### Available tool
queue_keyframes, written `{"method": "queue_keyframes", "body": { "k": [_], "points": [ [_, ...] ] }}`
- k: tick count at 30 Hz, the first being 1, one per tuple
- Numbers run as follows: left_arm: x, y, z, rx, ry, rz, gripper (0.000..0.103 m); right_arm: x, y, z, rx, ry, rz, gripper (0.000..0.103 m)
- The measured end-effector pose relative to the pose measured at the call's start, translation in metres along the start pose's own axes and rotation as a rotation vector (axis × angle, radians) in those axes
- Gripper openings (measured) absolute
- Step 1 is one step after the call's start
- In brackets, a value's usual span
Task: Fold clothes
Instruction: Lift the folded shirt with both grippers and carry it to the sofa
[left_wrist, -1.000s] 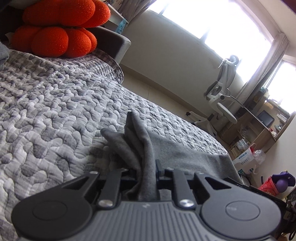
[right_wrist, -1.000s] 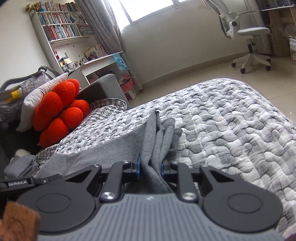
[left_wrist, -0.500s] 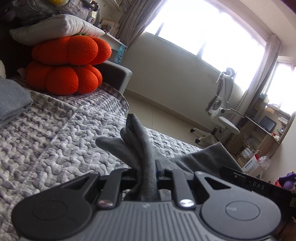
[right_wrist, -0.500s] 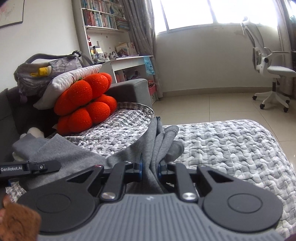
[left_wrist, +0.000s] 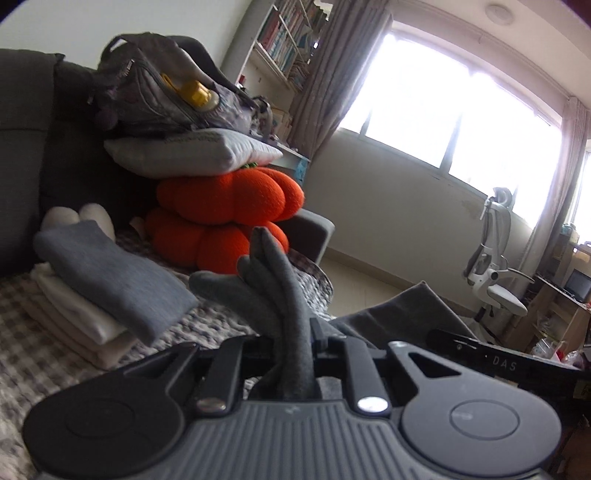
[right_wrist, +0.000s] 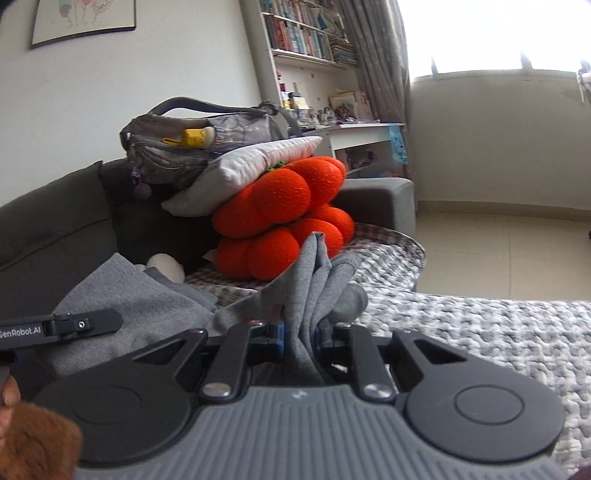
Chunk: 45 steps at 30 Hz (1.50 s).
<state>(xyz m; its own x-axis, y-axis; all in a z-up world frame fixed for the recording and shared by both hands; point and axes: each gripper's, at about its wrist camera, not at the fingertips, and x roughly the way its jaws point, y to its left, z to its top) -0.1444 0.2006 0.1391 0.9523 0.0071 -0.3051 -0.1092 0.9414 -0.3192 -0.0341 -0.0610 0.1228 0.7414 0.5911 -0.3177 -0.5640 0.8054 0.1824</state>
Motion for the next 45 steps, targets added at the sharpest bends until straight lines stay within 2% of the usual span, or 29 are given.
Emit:
{"method": "queue_keyframes", "body": {
  "k": [5, 12, 14, 20, 24, 27, 32, 35, 37, 39, 41, 45],
  "points": [
    [-0.035, 0.048, -0.001, -0.078, -0.061, 0.111, 0.015, 0.036, 0.053, 0.008, -0.096, 0.026, 0.12, 0.017],
    [-0.072, 0.137, -0.009, -0.243, -0.129, 0.267, 0.015, 0.102, 0.137, 0.008, -0.216, 0.081, 0.331, 0.017],
    [-0.087, 0.159, -0.008, -0.284, -0.164, 0.318, 0.015, 0.118, 0.161, 0.004, -0.21, 0.098, 0.401, 0.017],
    [-0.139, 0.203, -0.014, -0.315, -0.272, 0.508, 0.015, 0.163, 0.23, -0.009, -0.179, 0.148, 0.615, 0.017],
    [-0.169, 0.221, -0.015, -0.306, -0.316, 0.636, 0.015, 0.193, 0.276, -0.017, -0.157, 0.181, 0.757, 0.017],
    [-0.179, 0.234, -0.019, -0.284, -0.33, 0.7, 0.015, 0.216, 0.311, -0.023, -0.14, 0.206, 0.863, 0.017],
    [-0.176, 0.274, -0.041, -0.345, -0.292, 0.776, 0.015, 0.249, 0.332, -0.054, -0.136, 0.303, 0.869, 0.017],
    [-0.17, 0.303, -0.063, -0.441, -0.242, 0.814, 0.015, 0.271, 0.34, -0.074, -0.133, 0.374, 0.857, 0.017],
    [-0.172, 0.32, -0.075, -0.506, -0.232, 0.8, 0.016, 0.285, 0.329, -0.093, -0.058, 0.426, 0.847, 0.018],
    [-0.178, 0.327, -0.082, -0.543, -0.248, 0.761, 0.017, 0.287, 0.319, -0.092, 0.007, 0.431, 0.862, 0.018],
    [-0.179, 0.329, -0.08, -0.553, -0.257, 0.753, 0.017, 0.287, 0.31, -0.09, 0.071, 0.431, 0.879, 0.018],
    [-0.181, 0.323, -0.074, -0.528, -0.286, 0.735, 0.017, 0.268, 0.31, -0.079, 0.071, 0.386, 0.873, 0.017]
  ]
}}
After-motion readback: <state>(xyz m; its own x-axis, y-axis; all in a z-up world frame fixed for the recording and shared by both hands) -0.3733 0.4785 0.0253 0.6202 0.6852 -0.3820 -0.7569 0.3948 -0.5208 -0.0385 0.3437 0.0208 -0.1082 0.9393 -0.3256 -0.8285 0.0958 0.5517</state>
